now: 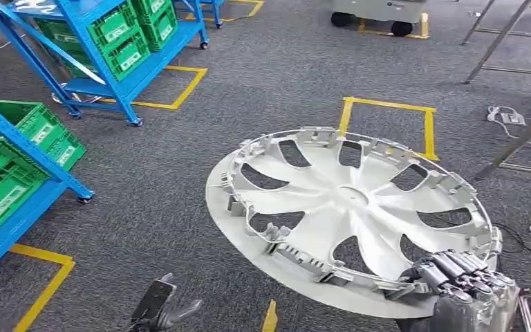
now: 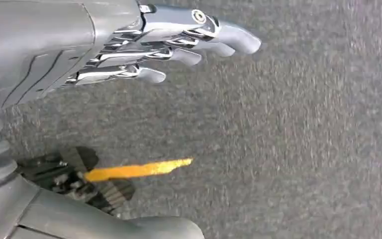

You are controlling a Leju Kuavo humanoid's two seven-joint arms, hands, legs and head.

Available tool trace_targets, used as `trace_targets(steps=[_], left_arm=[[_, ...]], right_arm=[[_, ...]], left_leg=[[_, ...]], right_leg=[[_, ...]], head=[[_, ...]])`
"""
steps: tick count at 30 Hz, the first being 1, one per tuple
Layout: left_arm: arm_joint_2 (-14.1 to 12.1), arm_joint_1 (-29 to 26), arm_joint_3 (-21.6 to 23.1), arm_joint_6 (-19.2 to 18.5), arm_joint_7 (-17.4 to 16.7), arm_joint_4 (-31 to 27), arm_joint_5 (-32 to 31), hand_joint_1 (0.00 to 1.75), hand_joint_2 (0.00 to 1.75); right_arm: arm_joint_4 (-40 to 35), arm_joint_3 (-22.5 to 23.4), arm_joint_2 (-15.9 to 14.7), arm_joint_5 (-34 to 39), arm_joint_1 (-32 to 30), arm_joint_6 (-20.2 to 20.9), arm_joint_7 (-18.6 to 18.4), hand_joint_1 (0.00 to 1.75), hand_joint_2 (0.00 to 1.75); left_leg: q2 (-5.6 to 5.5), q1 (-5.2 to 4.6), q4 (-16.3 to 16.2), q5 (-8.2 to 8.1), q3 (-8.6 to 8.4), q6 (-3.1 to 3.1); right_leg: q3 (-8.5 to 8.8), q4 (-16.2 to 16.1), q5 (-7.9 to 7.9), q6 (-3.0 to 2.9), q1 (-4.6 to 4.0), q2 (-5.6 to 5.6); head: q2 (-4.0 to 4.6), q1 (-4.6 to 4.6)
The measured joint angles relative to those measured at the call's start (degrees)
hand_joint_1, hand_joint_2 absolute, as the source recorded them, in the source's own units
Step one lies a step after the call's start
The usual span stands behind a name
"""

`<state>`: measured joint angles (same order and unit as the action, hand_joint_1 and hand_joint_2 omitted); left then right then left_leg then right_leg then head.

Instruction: Take the parts from the cabinet and place them on the table.

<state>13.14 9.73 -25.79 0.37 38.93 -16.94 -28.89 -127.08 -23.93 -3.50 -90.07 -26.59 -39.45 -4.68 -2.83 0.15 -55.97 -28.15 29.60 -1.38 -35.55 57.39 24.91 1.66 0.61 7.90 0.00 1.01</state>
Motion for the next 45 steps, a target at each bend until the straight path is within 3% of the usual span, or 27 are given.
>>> trace_targets(steps=[1,2,4,6,7,9,10,11,12,15,17,20,22,24,25,26,30,31,32,33,36,37,39,40,41,42,45], left_arm=[[0.04,0.12,0.00,0.00,0.00,0.00,0.00,0.00,1.75],[0.11,0.13,0.00,0.00,0.02,0.00,0.00,0.00,1.75],[0.06,-0.25,-0.02,0.00,0.00,0.00,0.00,0.00,1.75],[-0.04,-0.39,-0.04,0.00,0.00,0.00,0.02,0.00,1.75],[-0.02,-0.36,-0.04,0.00,0.00,0.00,0.00,0.00,1.75],[0.06,-0.23,-0.04,0.00,0.00,0.00,0.00,0.00,1.75],[0.06,-0.18,-0.04,0.00,0.00,0.00,0.00,0.00,1.75],[0.02,-0.12,-0.04,0.17,-0.22,0.00,-0.52,0.00,1.75],[0.04,-0.02,0.06,0.72,-0.88,0.00,-1.55,0.00,1.75],[0.41,0.25,0.63,1.46,-2.30,0.00,-2.86,0.00,1.75],[0.57,0.38,0.89,1.51,-2.34,0.00,-3.17,0.00,1.75],[0.39,-0.14,0.94,1.42,-2.30,0.02,-3.58,0.00,1.75],[0.26,-0.37,1.01,1.38,-2.30,0.04,-3.89,0.00,1.75],[0.13,-0.35,1.11,1.42,-2.30,0.04,-4.05,0.00,1.75],[0.09,-0.35,1.20,1.46,-2.30,0.04,-4.04,0.00,1.75],[-0.07,-0.36,1.29,1.49,-2.30,0.04,-4.07,0.00,1.75],[-0.22,-0.42,1.49,2.05,-2.30,0.11,-4.26,0.00,1.75],[-0.11,-0.35,1.62,2.10,-2.25,0.11,-4.48,0.00,1.75],[-0.15,-0.31,1.68,2.19,-2.21,0.11,-4.68,0.00,1.75],[-0.20,-0.42,1.77,2.21,-2.21,0.11,-4.76,0.00,1.75],[-0.42,-1.06,1.79,2.23,-2.27,0.15,-5.20,0.00,1.75],[-0.44,-1.10,1.79,2.23,-2.30,0.20,-5.23,0.00,1.75],[-0.39,-1.02,1.84,2.23,-2.30,0.20,-5.27,0.00,1.75],[-0.35,-1.01,1.86,2.63,-2.30,0.20,-5.60,0.00,1.75],[-0.39,-1.01,2.01,3.57,-2.25,0.20,-6.41,0.00,1.75],[-0.39,-0.99,2.23,4.20,-2.10,0.20,-6.89,0.00,1.75],[-0.26,-0.88,2.60,4.66,-2.12,0.20,-7.32,0.00,1.75]], right_arm=[[0.00,0.00,0.00,0.00,-0.28,0.00,0.00,1.75,1.75],[0.00,0.00,0.00,0.07,0.01,-0.02,0.00,1.75,1.75],[0.02,0.00,0.00,0.07,0.27,0.00,0.02,1.75,1.75],[0.02,0.00,0.00,0.07,0.21,0.00,0.02,1.75,1.75],[0.02,0.00,0.00,0.07,0.19,0.00,0.02,1.75,1.75],[0.02,0.00,0.00,0.07,0.14,0.00,0.02,1.75,1.75],[0.02,0.00,0.00,0.07,0.20,0.00,0.02,1.75,1.75],[0.00,0.00,0.00,0.07,0.35,0.00,0.24,1.75,1.75],[-0.55,0.33,0.13,0.11,-0.33,0.00,0.85,1.75,1.75],[-3.47,3.05,1.75,0.11,-3.39,0.00,2.29,1.75,1.75],[-5.00,4.02,2.51,0.09,-4.13,-0.02,2.80,1.75,1.75],[-6.23,4.96,3.43,0.09,-4.86,-0.02,3.12,1.75,1.75],[-6.82,5.38,4.00,0.09,-5.35,-0.02,3.32,1.75,1.75],[-7.39,5.84,4.68,0.09,-5.76,-0.02,3.69,1.75,1.75],[-7.67,5.97,4.90,0.09,-5.82,-0.02,3.82,1.75,1.75],[-7.87,6.16,5.12,0.09,-5.81,-0.02,3.93,1.75,1.75],[-8.87,6.65,5.92,0.02,-6.62,0.00,4.13,1.75,1.75],[-9.05,6.75,6.08,0.02,-6.81,0.00,4.17,1.75,1.75],[-9.22,6.93,6.16,0.02,-6.96,-0.02,4.30,1.75,1.75],[-9.42,7.21,6.29,0.04,-6.92,-0.02,4.50,1.75,1.75],[-9.62,7.76,6.60,0.09,-7.57,-0.02,5.03,1.75,1.75],[-9.64,7.80,6.69,0.09,-7.75,0.00,5.01,1.75,1.75],[-9.68,7.91,6.80,0.11,-7.93,0.00,5.09,1.75,1.75],[-9.77,8.04,6.84,0.11,-8.10,0.00,5.13,1.75,1.75],[-9.99,8.20,7.02,0.09,-8.29,0.00,5.20,1.75,1.75],[-10.05,8.44,7.19,0.09,-8.42,-0.02,5.42,1.75,1.75],[-10.62,9.20,8.00,0.09,-9.31,-0.02,6.16,1.75,1.75]], left_leg=[[0.96,0.05,0.30,0.32,-0.11,-0.11],[1.48,0.00,0.30,0.41,0.07,-0.39],[3.33,-0.25,0.26,0.39,0.25,-0.43],[5.08,-0.34,0.22,0.40,0.38,-0.43],[5.91,-0.35,0.22,0.37,0.37,-0.39],[7.27,-0.35,0.20,0.20,0.18,-0.13],[7.76,-0.46,0.11,0.05,0.00,0.10],[8.24,-0.98,-0.03,-0.19,0.06,0.46],[8.61,-1.08,-0.26,-0.22,0.08,0.68],[9.75,-0.93,-0.41,-0.45,-0.03,1.35],[4.62,-0.44,-3.43,-3.42,1.10,2.16],[3.27,-0.31,-16.98,-9.52,7.18,2.21],[3.23,-0.31,-17.88,-8.05,7.90,1.99],[2.47,-0.31,-10.22,-2.83,4.56,1.50],[0.89,-0.30,-5.60,-0.44,2.45,1.23],[-2.36,-0.20,-2.73,0.11,1.29,0.92],[-0.81,-0.29,-1.00,-0.15,0.81,0.55],[0.00,0.16,-0.26,0.31,0.73,0.13],[0.84,0.06,-0.11,0.47,0.63,-0.17],[1.64,-0.01,-0.13,0.47,0.75,-0.31],[4.40,-0.22,-0.21,0.42,0.97,-0.33],[5.20,-0.22,-0.21,0.40,0.97,-0.30],[6.84,-0.19,-0.23,0.25,0.89,-0.07],[7.51,-0.17,-0.25,0.14,0.71,0.11],[7.92,-0.42,-0.33,-0.05,0.51,0.44],[8.44,-0.80,-0.66,-0.38,0.55,0.89],[9.83,-0.78,-0.61,-0.20,0.28,1.40]], right_leg=[[-0.73,1.25,1.11,-0.11,-0.18,-3.56],[-2.13,4.28,3.29,0.16,-0.25,-5.82],[-6.16,13.39,7.75,0.71,-0.01,-7.29],[-7.88,17.85,8.82,1.10,0.15,-7.56],[-6.54,16.01,7.46,1.18,0.19,-7.73],[-0.40,5.91,3.11,1.11,0.17,-8.96],[2.48,1.25,2.19,1.00,0.10,-11.07],[3.43,-0.23,3.13,0.65,-0.62,-12.78],[3.28,-0.23,2.76,-0.22,-0.40,-11.72],[2.93,-0.20,2.61,-1.14,-0.39,-10.25],[2.82,-0.32,2.21,-1.86,-0.09,-8.99],[2.55,-0.29,2.01,-2.24,-0.22,-6.64],[2.58,-0.26,1.94,-2.29,-0.30,-4.96],[2.65,-0.16,1.89,-2.21,-0.32,-3.32],[2.67,-0.12,1.82,-2.11,-0.29,-2.63],[2.48,-0.03,1.73,-1.92,-0.35,-2.06],[1.24,-0.05,0.97,-0.36,0.03,0.53],[0.60,0.24,1.23,-0.31,0.04,0.01],[-0.08,1.98,2.69,-0.21,-0.30,-3.83],[-1.88,5.87,5.11,0.05,-0.27,-6.08],[-7.17,17.77,10.18,0.70,0.01,-7.46],[-7.09,17.80,9.71,0.85,0.07,-7.54],[-2.71,10.46,5.69,1.01,0.19,-8.40],[0.80,4.65,3.49,1.02,0.24,-9.69],[3.08,0.41,3.62,1.14,0.05,-12.82],[3.72,0.06,3.50,0.27,-0.13,-12.12],[3.15,0.32,3.33,-0.51,-0.36,-10.38]], head=[[0.00,0.04],[0.00,0.39],[0.00,0.55],[0.00,0.57],[0.00,0.57],[0.00,0.59],[0.00,0.63],[0.00,0.70],[0.00,0.39],[0.00,0.57],[0.00,0.41],[0.00,0.41],[0.00,0.44],[0.00,0.44],[0.00,0.41],[0.00,0.46],[0.00,0.48],[0.00,0.55],[0.00,0.61],[0.00,0.94],[0.00,0.98],[0.00,0.92],[0.00,0.96],[0.00,0.92],[0.00,1.03],[0.00,0.92],[0.00,0.87]])
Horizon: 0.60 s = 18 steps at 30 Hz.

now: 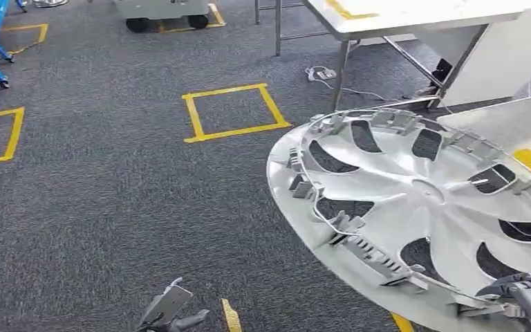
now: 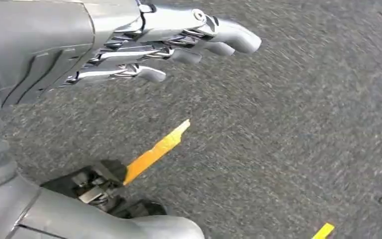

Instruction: Take the parts from the cabinet and place them on the table.

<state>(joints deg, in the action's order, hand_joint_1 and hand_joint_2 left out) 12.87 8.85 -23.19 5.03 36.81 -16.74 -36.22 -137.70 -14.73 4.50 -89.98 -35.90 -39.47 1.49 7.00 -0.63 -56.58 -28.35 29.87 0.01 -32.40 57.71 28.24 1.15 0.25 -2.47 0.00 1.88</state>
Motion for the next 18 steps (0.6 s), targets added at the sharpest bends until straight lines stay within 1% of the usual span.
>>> trace_targets(steps=[1,2,3,4,5,6,7,8,9,10,11,12,13,14,15,18], left_arm=[[0.07,0.12,0.20,0.02,0.00,0.00,-0.11,0.00,1.75],[0.09,0.25,0.37,0.04,0.02,0.00,-0.24,0.00,1.75],[0.09,0.21,0.44,0.11,0.02,0.00,-0.31,0.00,1.75],[0.07,0.05,0.52,0.15,0.00,0.00,-0.31,0.00,1.75],[-0.02,-0.20,0.57,0.20,0.02,0.02,-0.31,0.00,1.75],[-0.07,-0.34,0.61,0.28,0.00,0.04,-0.31,0.00,1.75],[-0.09,-0.38,0.66,0.37,-0.02,0.07,-0.33,0.00,1.75],[-0.09,-0.37,0.68,0.37,-0.02,0.09,-0.39,0.00,1.75],[-0.07,-0.31,0.70,0.44,-0.04,0.09,-0.48,0.00,1.75],[-0.09,-0.27,0.70,0.46,-0.11,0.09,-0.59,0.00,1.75],[-0.13,-0.26,0.70,0.50,-0.20,0.09,-0.77,0.00,1.75],[-0.26,-0.27,0.70,0.50,-0.20,0.09,-0.83,0.00,1.75],[-0.28,-0.26,0.72,0.50,-0.22,0.11,-0.87,0.00,1.75],[-0.33,-0.28,0.72,0.48,-0.35,0.11,-0.90,0.00,1.75],[-0.33,-0.27,0.72,0.48,-0.37,0.11,-0.90,0.00,1.75],[-0.33,-0.27,0.72,0.48,-0.37,0.11,-0.90,0.00,1.75]], right_arm=[[-0.20,0.09,0.17,-0.02,-0.22,0.00,0.02,1.75,1.75],[-0.46,0.19,0.39,-0.02,-0.39,0.00,0.00,1.75,1.75],[-0.48,0.26,0.48,-0.02,-0.28,0.00,0.02,1.75,1.75],[-0.48,0.35,0.66,-0.04,-0.26,0.00,0.02,1.75,1.75],[-0.50,0.44,0.70,-0.07,-0.27,0.00,0.02,1.75,1.75],[-0.52,0.57,0.74,-0.09,-0.30,0.00,0.02,1.75,1.75],[-0.59,0.72,0.87,-0.09,-0.39,0.00,0.09,1.75,1.75],[-0.63,0.83,0.98,-0.09,-0.50,0.02,0.24,1.75,1.75],[-0.83,0.98,1.22,-0.09,-0.55,0.00,0.66,1.75,1.75],[-1.12,1.20,1.49,-0.09,-0.58,0.02,1.09,1.75,1.75],[-1.29,1.42,1.70,-0.09,-0.61,0.00,1.38,1.75,1.75],[-1.35,1.62,1.92,-0.09,-0.56,0.00,1.62,1.75,1.75],[-1.44,1.85,2.12,-0.09,-0.61,0.00,1.90,1.75,1.75],[-1.55,2.05,2.34,-0.09,-0.70,0.00,2.03,1.75,1.75],[-1.57,2.16,2.38,-0.09,-0.79,0.00,2.10,1.75,1.75],[-1.57,2.16,2.38,-0.09,-0.79,0.00,2.10,1.75,1.75]], left_leg=[[-0.19,0.21,-0.14,-0.48,0.05,0.51],[-3.22,0.43,-1.27,-1.70,0.34,0.95],[-5.21,0.56,-4.52,-3.94,1.65,1.03],[-6.07,0.60,-8.94,-6.24,3.63,1.03],[-6.44,0.59,-13.75,-8.22,5.90,1.03],[-6.56,0.58,-17.26,-9.25,7.70,0.92],[-6.59,0.58,-18.31,-8.80,8.45,0.74],[-6.64,0.55,-16.91,-7.11,7.98,0.41],[-6.96,0.45,-12.97,-4.25,6.28,-0.07],[-8.06,0.30,-7.72,-1.33,3.86,-0.62],[-10.96,0.16,-2.95,0.71,1.66,-1.15],[-13.15,0.33,-1.43,0.21,1.09,-1.69],[-12.62,0.21,-0.49,0.07,0.66,-1.50],[-12.09,0.08,-0.53,0.00,0.75,-1.52],[-11.94,0.06,-0.53,0.00,0.75,-1.52],[-11.94,0.06,-0.53,0.00,0.75,-1.52]], right_leg=[[0.15,-0.28,-0.31,-0.54,0.28,0.65],[0.06,-0.29,-0.47,-0.86,0.37,1.12],[-0.02,-0.29,-0.56,-1.26,0.36,1.67],[-0.12,-0.28,-0.64,-1.49,0.31,2.33],[-0.24,-0.25,-0.72,-1.62,0.20,3.19],[-0.36,-0.22,-0.77,-1.69,0.05,3.98],[-0.41,-0.21,-0.83,-1.78,-0.10,4.79],[-0.39,-0.21,-0.87,-1.81,-0.24,5.57],[-0.35,-0.21,-0.93,-1.82,-0.33,6.48],[-0.30,-0.21,-1.01,-1.76,-0.35,7.29],[-0.36,-0.21,-1.12,-1.69,-0.13,7.90],[-0.59,-0.05,-1.20,-1.47,-0.38,8.52],[-0.97,-0.02,-1.36,-1.18,-0.09,9.24],[-1.27,-0.12,-1.59,-0.79,0.11,9.83],[-1.33,-0.16,-1.66,-0.68,0.19,10.05],[-1.33,-0.16,-1.66,-0.68,0.19,10.05]], head=[[0.00,0.04],[0.00,-0.13],[0.00,-0.13],[0.00,-0.13],[0.00,-0.13],[0.00,-0.15],[0.00,-0.11],[0.00,-0.11],[0.00,-0.07],[0.00,-0.11],[0.00,-0.07],[0.00,0.02],[0.00,-0.22],[0.00,-0.20],[0.00,-0.15],[0.00,-0.15]])
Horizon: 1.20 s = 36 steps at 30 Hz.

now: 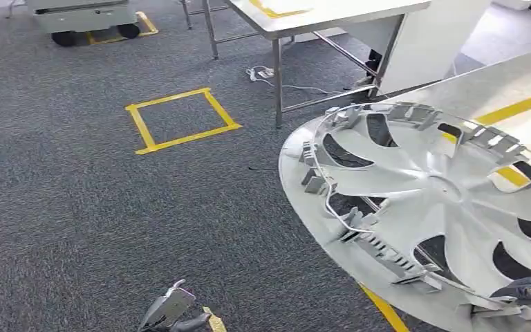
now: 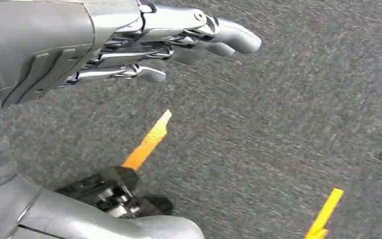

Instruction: Take the parts from the cabinet and place them on the table.

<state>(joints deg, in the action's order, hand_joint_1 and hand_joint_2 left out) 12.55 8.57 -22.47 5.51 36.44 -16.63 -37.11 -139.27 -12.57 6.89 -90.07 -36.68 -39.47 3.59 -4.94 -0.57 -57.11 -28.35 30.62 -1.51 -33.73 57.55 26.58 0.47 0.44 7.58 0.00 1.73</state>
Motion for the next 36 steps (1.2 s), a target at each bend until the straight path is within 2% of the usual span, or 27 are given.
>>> trace_targets(steps=[3,4,5,6,7,8,9,10,11,14,15,16,17,19,20,21,22,24,25,26,28,30,31,32,33,35,36], left_arm=[[0.00,0.01,0.00,-0.02,0.00,0.00,0.00,0.00,1.75],[0.42,0.18,0.02,-0.20,0.00,0.00,-0.04,0.00,1.75],[0.61,0.26,0.02,-0.35,-0.26,0.02,-0.07,0.00,1.75],[0.68,-0.11,0.00,0.11,-0.66,0.04,-0.28,0.00,1.75],[0.70,-0.05,0.00,0.30,-0.66,0.04,-0.59,0.00,1.75],[0.79,-0.01,0.02,0.46,-0.66,0.04,-0.70,0.00,1.75],[0.81,0.03,0.02,0.50,-0.66,0.04,-0.79,0.00,1.75],[0.72,0.05,0.02,0.55,-0.66,0.04,-0.79,0.00,1.75],[0.72,0.09,0.02,0.63,-0.64,0.04,-0.79,0.00,1.75],[0.74,0.26,0.00,0.70,-0.63,0.04,-0.79,0.00,1.75],[0.76,0.41,0.00,0.70,-0.63,0.04,-0.79,0.00,1.75],[0.81,0.47,0.02,0.70,-0.63,0.04,-0.79,0.00,1.75],[0.81,0.41,0.02,0.70,-0.63,0.04,-0.79,0.00,1.75],[0.68,0.04,0.00,0.70,-0.63,0.04,-0.79,0.00,1.75],[0.59,-0.13,-0.02,0.70,-0.63,0.07,-0.79,0.00,1.75],[0.57,-0.15,-0.02,0.70,-0.63,0.07,-0.79,0.00,1.75],[0.57,-0.12,-0.02,0.68,-0.63,0.07,-0.79,0.00,1.75],[0.55,0.05,-0.02,0.66,-0.63,0.07,-0.81,0.00,1.75],[0.52,0.11,-0.02,0.66,-0.63,0.07,-0.87,0.00,1.75],[0.37,0.10,-0.02,0.66,-0.63,0.07,-0.87,0.00,1.75],[0.29,0.08,-0.02,0.63,-0.66,0.07,-0.87,0.00,1.75],[0.37,0.19,-0.02,0.55,-0.66,0.07,-0.90,0.00,1.75],[0.68,0.35,-0.02,0.48,-0.66,0.07,-0.96,0.00,1.75],[0.70,0.48,-0.02,0.48,-0.66,0.07,-0.96,0.00,1.75],[0.74,0.45,-0.02,0.48,-0.66,0.07,-0.96,0.00,1.75],[0.59,0.04,-0.04,0.46,-0.68,0.09,-0.96,0.00,1.75],[0.52,-0.02,-0.07,0.46,-0.68,0.11,-0.96,0.00,1.75]], right_arm=[[-0.04,0.04,0.04,0.00,-0.06,0.02,0.02,1.75,1.75],[-0.50,0.41,0.57,0.00,-0.52,0.00,0.28,1.75,1.75],[-0.74,1.13,0.94,-0.02,-0.17,0.00,0.85,1.75,1.75],[-0.79,2.01,1.18,-0.04,-0.34,0.00,0.94,1.75,1.75],[-0.79,2.23,1.27,-0.02,-0.34,0.00,0.94,1.75,1.75],[-0.81,2.38,1.44,-0.04,-0.32,0.00,1.05,1.75,1.75],[-0.90,2.56,1.60,-0.04,-0.31,0.00,1.16,1.75,1.75],[-0.98,2.78,1.66,-0.04,-0.01,0.00,1.18,1.75,1.75],[-1.09,2.93,1.79,-0.04,0.06,0.00,1.24,1.75,1.75],[-1.40,3.67,2.49,-0.02,0.05,0.00,1.40,1.75,1.75],[-1.62,3.78,2.66,-0.02,-0.04,0.00,1.66,1.75,1.75],[-1.75,3.85,2.84,-0.02,0.05,0.00,1.75,1.75,1.75],[-1.75,3.89,2.97,-0.02,0.25,0.00,1.88,1.75,1.75],[-1.75,4.04,3.15,-0.02,0.50,0.00,1.97,1.75,1.75],[-1.75,4.22,3.28,-0.02,0.49,0.00,1.99,1.75,1.75],[-1.75,4.37,3.39,-0.02,0.49,0.00,2.01,1.75,1.75],[-1.75,4.48,3.43,-0.02,0.49,0.00,2.03,1.75,1.75],[-1.77,4.63,3.56,-0.02,0.54,0.00,2.08,1.75,1.75],[-1.79,4.72,3.63,-0.02,0.61,0.00,2.08,1.75,1.75],[-1.86,4.83,3.76,-0.02,0.71,0.00,2.08,1.75,1.75],[-1.95,4.98,3.82,-0.02,0.75,0.00,2.08,1.75,1.75],[-2.05,5.11,3.91,-0.04,0.61,0.00,2.08,1.75,1.75],[-2.16,5.16,3.95,-0.02,0.55,0.00,2.08,1.75,1.75],[-2.23,5.18,3.96,-0.04,0.53,0.00,2.08,1.75,1.75],[-2.25,5.18,3.96,-0.04,0.92,0.00,2.10,1.75,1.75],[-2.25,5.24,3.96,-0.04,1.23,0.00,2.14,1.75,1.75],[-2.25,5.29,3.96,-0.04,1.18,0.00,2.14,1.75,1.75]], left_leg=[[0.08,-0.01,0.00,0.01,0.00,-0.01],[1.40,0.43,1.22,0.69,-0.25,-0.15],[3.75,0.44,1.78,1.07,-0.35,-0.30],[7.62,0.47,1.73,0.85,-0.28,-0.16],[8.26,0.54,1.70,0.76,-0.35,-0.02],[8.97,0.68,1.65,0.57,-0.52,0.27],[9.52,0.73,1.47,0.36,-0.76,0.61],[9.92,0.26,1.15,-0.05,-0.79,1.18],[10.41,0.14,0.73,-0.22,-0.85,1.52],[12.02,0.33,0.72,-0.36,-1.19,2.03],[10.43,0.65,0.30,-1.08,-1.06,2.68],[7.59,0.79,-1.56,-2.75,-0.38,2.80],[6.45,0.79,-5.23,-4.96,1.18,2.82],[5.55,0.78,-13.90,-8.70,5.28,2.77],[5.39,0.78,-18.17,-9.92,7.58,2.62],[5.36,0.77,-19.11,-9.43,8.38,2.41],[5.32,0.73,-17.57,-7.59,7.88,2.10],[4.70,0.63,-9.67,-2.19,4.56,1.33],[2.96,0.52,-4.36,0.52,2.21,0.82],[0.52,0.54,-1.95,0.50,1.06,0.38],[1.07,0.52,-0.55,0.17,0.75,0.63],[1.87,0.39,-0.28,0.38,0.76,0.39],[2.73,0.93,0.60,0.86,0.60,0.06],[3.29,0.85,0.65,0.93,0.52,-0.01],[3.94,0.80,0.68,0.86,0.58,-0.28],[5.60,0.65,0.65,0.81,0.62,-0.42],[6.55,0.63,0.61,0.79,0.74,-0.44]], right_leg=[[-0.02,-0.05,-0.05,0.07,0.05,0.12],[-0.85,-0.14,-0.19,0.63,-0.15,0.72],[-3.99,7.01,4.61,1.05,-0.31,-6.34],[-7.98,16.42,7.47,2.43,0.51,-7.37],[-6.07,13.25,5.58,2.67,0.74,-7.68],[-2.96,7.89,3.19,2.92,0.94,-8.48],[0.20,2.71,1.35,3.19,1.07,-10.43],[1.80,-0.19,2.16,3.39,0.50,-12.75],[2.08,-0.19,1.76,2.01,0.69,-11.55],[1.60,0.13,1.86,0.88,0.41,-9.88],[1.71,-0.04,1.60,0.35,0.69,-9.41],[1.68,-0.04,1.55,0.08,0.68,-8.88],[1.62,-0.04,1.46,-0.17,0.68,-8.33],[1.52,-0.02,1.41,-0.48,0.51,-7.01],[1.49,0.01,1.38,-0.54,0.37,-6.11],[1.53,0.02,1.36,-0.56,0.25,-5.30],[1.61,0.02,1.36,-0.57,0.17,-4.58],[1.79,0.03,1.36,-0.56,0.04,-3.12],[1.85,0.03,1.33,-0.53,0.04,-2.37],[1.68,0.04,1.24,-0.35,0.05,-1.92],[0.81,0.36,0.99,0.26,0.19,-0.73],[0.51,-0.13,0.60,0.98,0.43,0.23],[-0.02,0.40,1.03,1.14,0.33,-0.73],[-0.52,1.37,1.94,1.37,0.08,-3.54],[-2.10,4.70,4.31,1.69,0.12,-5.68],[-5.77,12.74,8.27,2.09,0.30,-6.79],[-7.41,16.25,9.48,2.33,0.33,-7.06]], head=[[0.00,0.00],[0.00,0.00],[0.00,0.57],[0.00,0.48],[0.00,0.55],[0.00,0.48],[0.00,0.55],[0.00,0.79],[0.00,0.59],[0.00,0.57],[0.00,0.48],[0.00,0.39],[0.00,0.35],[0.00,0.31],[0.00,0.30],[0.00,0.33],[0.00,0.33],[0.00,0.35],[0.00,0.35],[0.00,0.39],[0.00,0.30],[0.00,0.26],[0.00,0.41],[0.00,0.48],[0.00,0.87],[0.00,0.79],[0.00,0.81]])
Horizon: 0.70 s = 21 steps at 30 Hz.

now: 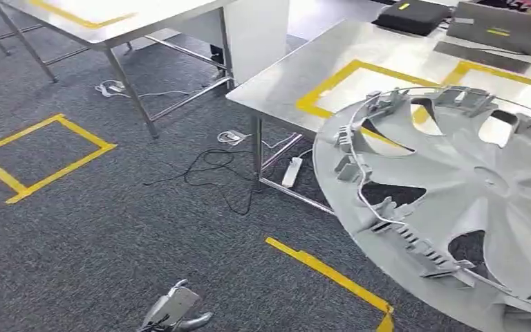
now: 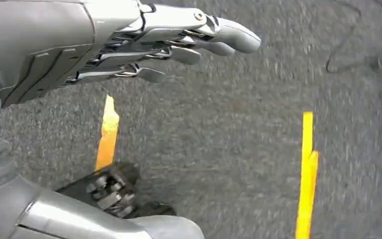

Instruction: Take the parts from the cabinet and place them on the table.

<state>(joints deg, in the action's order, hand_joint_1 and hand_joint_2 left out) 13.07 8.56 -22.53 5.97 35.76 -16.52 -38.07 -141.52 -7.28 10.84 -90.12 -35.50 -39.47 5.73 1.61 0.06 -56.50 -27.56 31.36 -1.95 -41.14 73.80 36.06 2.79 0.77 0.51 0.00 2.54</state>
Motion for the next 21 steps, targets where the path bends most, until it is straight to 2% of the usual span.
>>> trace_targets(steps=[1,2,3,4,5,6,7,9,10,11,12,13,14,15,16,17,18,20,21], left_arm=[[0.00,0.01,0.00,0.00,0.00,0.00,-0.02,0.00,1.75],[0.00,0.06,0.00,-0.11,0.00,0.00,0.00,0.00,1.75],[0.02,0.11,0.00,-0.20,0.00,0.00,0.00,0.00,1.75],[0.09,0.12,0.00,-0.24,0.00,0.00,0.00,0.00,1.75],[0.15,0.13,0.00,-0.35,0.00,0.00,-0.02,0.00,1.75],[0.09,0.17,0.00,-0.37,-0.02,0.00,-0.15,0.00,1.75],[0.07,0.31,0.02,-0.37,-0.09,0.00,-0.28,0.00,1.75],[0.04,0.31,0.04,-0.39,-0.20,0.00,-0.50,0.00,1.75],[0.13,0.37,0.04,-0.39,-0.26,0.00,-0.50,0.00,1.75],[0.11,0.49,0.04,-0.42,-0.35,0.00,-0.50,0.00,1.75],[0.15,0.58,0.04,-0.52,-0.39,0.00,-0.52,0.00,1.75],[0.13,0.53,0.04,-0.55,-0.50,0.00,-0.52,0.00,1.75],[0.04,0.40,0.02,-0.55,-0.61,0.00,-0.50,0.00,1.75],[-0.07,0.21,0.00,-0.55,-0.77,0.02,-0.50,0.00,1.75],[-0.13,0.05,0.00,-0.52,-0.90,0.02,-0.48,0.00,1.75],[-0.15,-0.04,-0.02,-0.52,-0.94,0.02,-0.48,0.00,1.75],[-0.17,-0.01,0.00,-0.52,-0.96,0.02,-0.48,0.00,1.75],[-0.20,0.07,-0.02,-0.52,-1.01,0.02,-0.46,0.00,1.75],[-0.31,0.12,-0.04,-0.52,-1.03,0.02,-0.39,0.00,1.75]], right_arm=[[0.02,0.02,0.00,0.00,0.00,0.00,0.00,1.75,1.75],[0.02,0.02,0.00,0.00,-0.02,0.00,0.02,1.75,1.75],[0.02,0.02,0.00,0.00,-0.02,0.00,0.02,1.75,1.75],[0.02,0.04,0.00,0.00,-0.03,0.00,0.02,1.75,1.75],[0.02,0.09,0.00,0.00,-0.02,0.00,0.02,1.75,1.75],[0.04,0.09,0.00,0.02,0.08,0.00,-0.04,1.75,1.75],[0.00,0.09,0.00,0.13,-0.18,0.00,-0.35,1.75,1.75],[0.04,0.15,0.00,0.61,-0.37,0.00,-1.09,1.75,1.75],[0.07,0.26,0.00,1.03,-0.69,0.00,-1.27,1.75,1.75],[0.07,0.26,-0.02,1.16,-0.93,0.00,-1.10,1.75,1.75],[0.15,0.26,-0.02,1.55,-0.93,0.00,-0.92,1.75,1.75],[0.31,0.26,-0.02,1.97,-0.92,0.00,-0.63,1.75,1.75],[0.57,0.31,0.00,2.63,-1.02,0.02,0.09,1.75,1.75],[0.96,0.44,0.00,3.38,-1.34,0.02,0.98,1.75,1.75],[1.29,0.55,0.04,3.87,-1.74,0.02,1.71,1.75,1.75],[1.60,0.61,0.09,4.29,-2.10,0.02,2.38,1.75,1.75],[1.92,0.70,0.13,4.81,-2.54,0.02,3.08,1.75,1.75],[2.40,0.90,0.50,5.40,-3.06,0.02,4.33,1.75,1.75],[2.56,0.94,0.67,5.53,-3.14,0.02,4.77,1.75,1.75]], left_leg=[[0.80,0.00,0.00,0.00,0.01,0.01],[1.42,0.00,-0.01,-0.04,-0.01,0.06],[2.06,0.00,-0.03,-0.10,-0.08,0.16],[2.73,0.01,-0.04,-0.20,-0.23,0.31],[3.34,-0.01,-0.10,-0.36,-0.46,0.60],[3.68,-0.50,-0.15,-0.47,-0.48,0.91],[4.12,-0.59,-0.32,-0.58,-0.52,1.24],[4.92,-0.52,-0.21,-0.45,-0.84,1.57],[5.56,-0.44,-0.25,-0.71,-1.04,1.92],[3.99,-0.17,-0.56,-1.29,-0.94,2.61],[0.67,-0.03,-2.45,-3.00,-0.31,2.93],[-0.49,0.03,-6.21,-5.38,1.36,2.99],[-0.93,0.04,-11.06,-7.67,3.56,2.99],[-1.09,0.02,-15.78,-9.19,5.90,2.96],[-1.11,0.02,-18.05,-9.33,7.20,2.86],[-1.14,0.01,-17.56,-8.04,7.18,2.61],[-1.17,-0.04,-14.68,-5.67,6.09,2.24],[-1.48,-0.27,-4.95,-0.45,1.65,1.02],[-1.89,-0.54,-2.01,-0.40,0.21,0.16]], right_leg=[[-0.21,0.68,-0.44,0.15,0.02,-0.16],[0.71,-0.76,-1.74,0.24,0.05,-0.32],[2.93,-4.61,-4.00,0.29,0.07,-0.73],[6.06,-10.03,-6.44,0.23,0.08,-1.55],[9.27,-15.55,-7.89,0.17,0.05,-3.63],[9.66,-16.56,-6.78,-0.23,-0.58,-5.17],[10.03,-16.69,-7.41,-0.96,-0.33,-4.07],[9.74,-16.56,-7.39,-1.44,-0.51,-3.16],[9.41,-16.69,-7.49,-1.75,-0.40,-2.45],[9.97,-16.83,-7.74,-2.16,-0.03,-2.12],[9.90,-16.83,-7.84,-2.46,0.03,-1.67],[9.82,-16.83,-7.91,-2.75,0.03,-1.36],[9.72,-16.82,-7.94,-2.91,-0.01,-0.84],[9.67,-16.81,-7.87,-3.05,-0.12,-0.23],[9.69,-16.79,-7.84,-3.08,-0.19,0.24],[9.78,-16.79,-7.73,-3.19,-0.28,0.66],[9.91,-16.79,-7.59,-3.22,-0.42,1.02],[10.36,-16.79,-7.30,-3.16,-0.65,1.46],[10.42,-16.79,-7.17,-3.07,-0.63,1.50]], head=[[0.00,0.00],[0.00,-0.02],[0.00,0.04],[0.00,0.00],[0.00,0.04],[0.00,0.02],[0.00,-0.09],[0.00,-0.15],[0.00,-0.09],[0.00,-0.15],[0.00,-0.33],[0.00,-0.42],[0.00,-0.44],[0.00,-0.46],[0.00,-0.50],[0.00,-0.46],[0.00,-0.50],[0.00,-0.50],[0.00,-0.42]])
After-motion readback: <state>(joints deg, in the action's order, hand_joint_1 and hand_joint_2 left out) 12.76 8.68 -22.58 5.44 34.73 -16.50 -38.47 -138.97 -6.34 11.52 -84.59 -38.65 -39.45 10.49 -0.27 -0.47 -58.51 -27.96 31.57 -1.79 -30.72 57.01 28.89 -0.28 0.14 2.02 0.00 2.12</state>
